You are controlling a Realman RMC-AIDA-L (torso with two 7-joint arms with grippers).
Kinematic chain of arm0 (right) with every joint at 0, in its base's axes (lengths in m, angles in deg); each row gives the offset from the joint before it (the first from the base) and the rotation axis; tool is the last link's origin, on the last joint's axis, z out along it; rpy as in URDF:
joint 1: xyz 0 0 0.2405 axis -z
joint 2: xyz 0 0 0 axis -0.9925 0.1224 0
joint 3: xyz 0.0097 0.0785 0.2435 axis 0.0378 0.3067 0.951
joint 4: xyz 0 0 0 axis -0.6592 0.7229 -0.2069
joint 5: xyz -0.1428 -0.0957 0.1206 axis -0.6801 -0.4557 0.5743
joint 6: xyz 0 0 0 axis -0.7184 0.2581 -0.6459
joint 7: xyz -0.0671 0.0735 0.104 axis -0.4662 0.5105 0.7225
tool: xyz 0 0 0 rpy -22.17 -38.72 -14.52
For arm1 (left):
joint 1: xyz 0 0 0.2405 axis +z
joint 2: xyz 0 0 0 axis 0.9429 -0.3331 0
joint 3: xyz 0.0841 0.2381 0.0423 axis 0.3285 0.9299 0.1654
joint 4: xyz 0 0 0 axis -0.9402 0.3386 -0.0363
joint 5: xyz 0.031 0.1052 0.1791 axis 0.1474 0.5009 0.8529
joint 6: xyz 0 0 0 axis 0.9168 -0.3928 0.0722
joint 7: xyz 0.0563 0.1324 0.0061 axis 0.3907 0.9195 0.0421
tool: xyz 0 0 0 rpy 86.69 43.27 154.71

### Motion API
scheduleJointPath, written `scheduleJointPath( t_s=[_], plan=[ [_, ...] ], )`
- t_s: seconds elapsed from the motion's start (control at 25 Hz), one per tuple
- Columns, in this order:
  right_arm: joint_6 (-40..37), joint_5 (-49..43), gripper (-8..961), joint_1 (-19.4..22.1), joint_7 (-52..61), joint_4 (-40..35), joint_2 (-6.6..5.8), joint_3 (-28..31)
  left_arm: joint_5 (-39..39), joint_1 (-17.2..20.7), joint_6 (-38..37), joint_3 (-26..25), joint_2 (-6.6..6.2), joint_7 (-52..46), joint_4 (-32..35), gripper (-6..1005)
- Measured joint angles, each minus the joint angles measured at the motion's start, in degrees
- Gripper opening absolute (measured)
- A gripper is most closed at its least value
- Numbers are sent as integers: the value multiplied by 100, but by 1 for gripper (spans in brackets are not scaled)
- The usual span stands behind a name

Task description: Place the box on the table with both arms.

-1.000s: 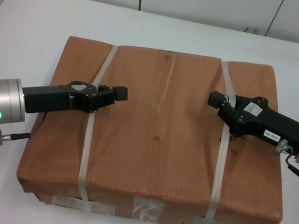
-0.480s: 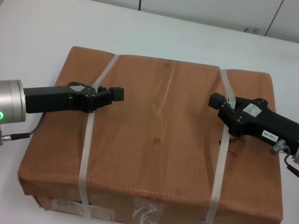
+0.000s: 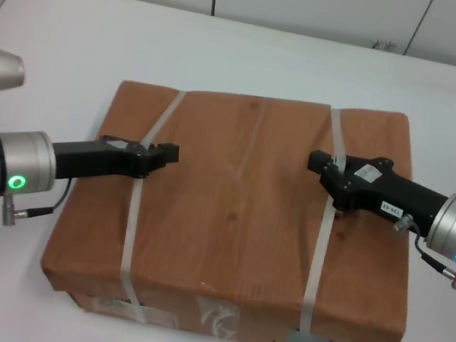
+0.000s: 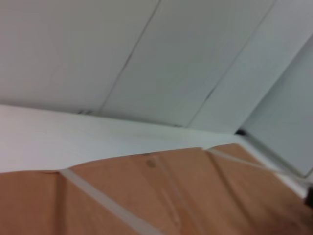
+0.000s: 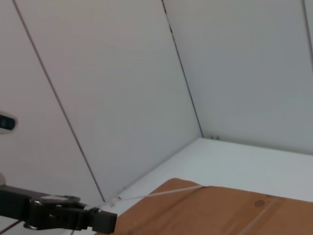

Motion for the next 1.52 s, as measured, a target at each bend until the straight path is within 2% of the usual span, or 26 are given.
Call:
scheduleJointPath(
  t_s=[0.12, 0.4, 0.72, 1.16, 1.36, 1.52],
  plan=[
    [318, -33, 36, -85, -24, 146, 0, -4, 15, -68, 360, 3, 87, 107, 14, 56],
    [960, -39, 39, -309, -62, 413, -1, -5, 103, -140, 667, 5, 183, 208, 41, 57],
    [1458, -28, 42, -468, -29, 579, -1, 32, 160, -172, 869, 5, 207, 209, 48, 56],
    [2263, 108, 46, -445, 523, 753, -1, 144, 358, -134, 1216, -6, 227, -58, 67, 169],
    [2649, 287, 233, -396, 641, 865, -1, 377, 396, -110, 1341, -5, 245, -2, 122, 220],
    [2606, 316, 390, -319, 608, 890, 0, 382, 385, -73, 1342, -4, 246, 185, 184, 337]
  ],
)
